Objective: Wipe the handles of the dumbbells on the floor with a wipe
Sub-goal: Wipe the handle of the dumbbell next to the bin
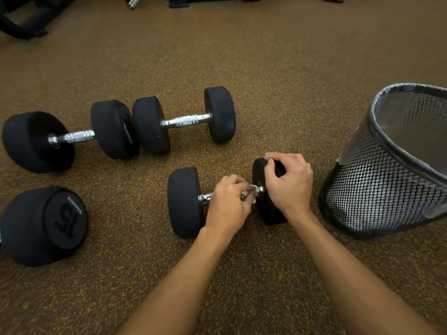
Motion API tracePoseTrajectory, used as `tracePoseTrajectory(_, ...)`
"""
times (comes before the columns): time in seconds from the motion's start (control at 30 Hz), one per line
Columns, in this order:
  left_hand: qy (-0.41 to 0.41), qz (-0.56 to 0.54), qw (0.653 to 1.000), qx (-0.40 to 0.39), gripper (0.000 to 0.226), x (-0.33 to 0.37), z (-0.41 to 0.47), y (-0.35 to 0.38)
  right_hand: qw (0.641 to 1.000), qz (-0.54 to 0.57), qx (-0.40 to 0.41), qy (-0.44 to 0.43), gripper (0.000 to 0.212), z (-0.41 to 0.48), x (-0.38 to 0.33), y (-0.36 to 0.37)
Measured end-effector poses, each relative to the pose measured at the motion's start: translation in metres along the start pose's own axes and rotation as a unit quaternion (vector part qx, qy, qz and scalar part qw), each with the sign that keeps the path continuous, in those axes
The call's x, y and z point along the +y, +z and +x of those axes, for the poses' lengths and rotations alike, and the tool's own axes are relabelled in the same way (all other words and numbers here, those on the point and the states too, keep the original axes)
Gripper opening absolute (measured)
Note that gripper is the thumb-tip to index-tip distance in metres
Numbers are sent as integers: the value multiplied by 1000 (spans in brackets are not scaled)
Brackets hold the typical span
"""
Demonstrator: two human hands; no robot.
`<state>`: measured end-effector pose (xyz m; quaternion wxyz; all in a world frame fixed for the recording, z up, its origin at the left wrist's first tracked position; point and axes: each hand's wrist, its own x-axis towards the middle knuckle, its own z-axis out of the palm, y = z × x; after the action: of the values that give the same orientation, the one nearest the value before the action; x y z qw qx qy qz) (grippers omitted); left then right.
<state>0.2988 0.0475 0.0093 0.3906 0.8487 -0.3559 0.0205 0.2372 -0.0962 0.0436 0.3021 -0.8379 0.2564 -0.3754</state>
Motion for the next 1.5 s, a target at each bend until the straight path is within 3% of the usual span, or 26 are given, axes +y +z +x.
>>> tracePoseTrajectory(1.5,-4,-3,1000,11,14,3,-5,-9,1000,10,-6,8,19,-1,-5,-3)
